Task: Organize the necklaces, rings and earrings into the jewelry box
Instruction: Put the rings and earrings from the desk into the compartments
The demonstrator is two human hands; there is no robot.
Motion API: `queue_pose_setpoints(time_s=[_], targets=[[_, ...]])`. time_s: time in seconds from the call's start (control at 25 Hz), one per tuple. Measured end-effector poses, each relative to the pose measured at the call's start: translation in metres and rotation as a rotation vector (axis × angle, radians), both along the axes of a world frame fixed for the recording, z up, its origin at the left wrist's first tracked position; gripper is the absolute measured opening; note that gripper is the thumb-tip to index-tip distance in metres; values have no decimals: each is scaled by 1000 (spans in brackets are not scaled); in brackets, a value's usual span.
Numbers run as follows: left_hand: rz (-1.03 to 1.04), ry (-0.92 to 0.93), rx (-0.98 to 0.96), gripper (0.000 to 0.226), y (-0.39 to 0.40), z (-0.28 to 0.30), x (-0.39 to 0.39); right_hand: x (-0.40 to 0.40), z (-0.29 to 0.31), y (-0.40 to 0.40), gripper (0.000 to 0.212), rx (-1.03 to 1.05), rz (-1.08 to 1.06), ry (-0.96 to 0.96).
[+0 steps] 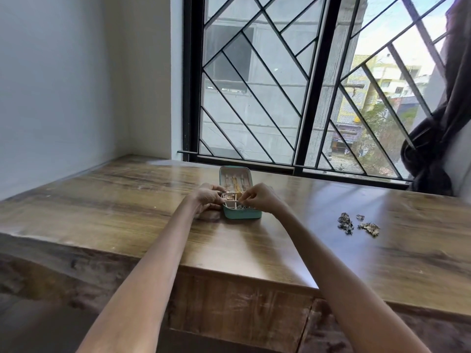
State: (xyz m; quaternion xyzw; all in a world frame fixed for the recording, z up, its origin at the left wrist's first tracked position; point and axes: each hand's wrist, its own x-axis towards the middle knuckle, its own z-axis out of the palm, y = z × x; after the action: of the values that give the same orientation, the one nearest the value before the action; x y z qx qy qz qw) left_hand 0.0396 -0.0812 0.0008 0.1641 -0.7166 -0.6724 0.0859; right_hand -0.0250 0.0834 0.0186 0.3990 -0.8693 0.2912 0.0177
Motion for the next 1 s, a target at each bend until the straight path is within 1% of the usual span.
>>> queue_pose_setpoints(time_s=[0.08, 0.12, 0.24, 0.32, 0.44, 0.52, 0.6, 0.72, 0.8, 0.88, 1.0], targets=[[7, -10, -14, 37, 0, 1, 1, 2, 0, -1, 18, 15, -7, 35], [14, -19, -31, 37, 0, 2, 2, 1, 0, -1, 19, -18, -24, 37], [34, -34, -83, 46, 6, 7, 6, -5, -5, 5, 20, -228, -169, 50], [70, -25, -149, 49, 9, 12, 9, -13, -14, 12, 22, -293, -245, 42], [96, -20, -268, 51, 12, 19, 10, -19, -27, 17, 30, -297, -258, -22], [116, -3, -322, 48, 15, 21, 10, -18, -28, 18, 29, -381, -254, -97], [151, 45, -471, 45, 21, 24, 7, -16, -26, 20, 27, -467, -275, -157], [135, 206, -771, 39, 46, 31, -2, -14, -23, 32, 22, -523, -323, -168], [57, 316, -866, 36, 74, 37, -10, -11, -19, 50, 20, -510, -349, -145], [-76, 365, -842, 33, 110, 39, -19, -10, -15, 79, 21, -421, -360, -118], [-209, 358, -807, 29, 154, 28, -41, -18, -12, 126, 23, -242, -372, -64]])
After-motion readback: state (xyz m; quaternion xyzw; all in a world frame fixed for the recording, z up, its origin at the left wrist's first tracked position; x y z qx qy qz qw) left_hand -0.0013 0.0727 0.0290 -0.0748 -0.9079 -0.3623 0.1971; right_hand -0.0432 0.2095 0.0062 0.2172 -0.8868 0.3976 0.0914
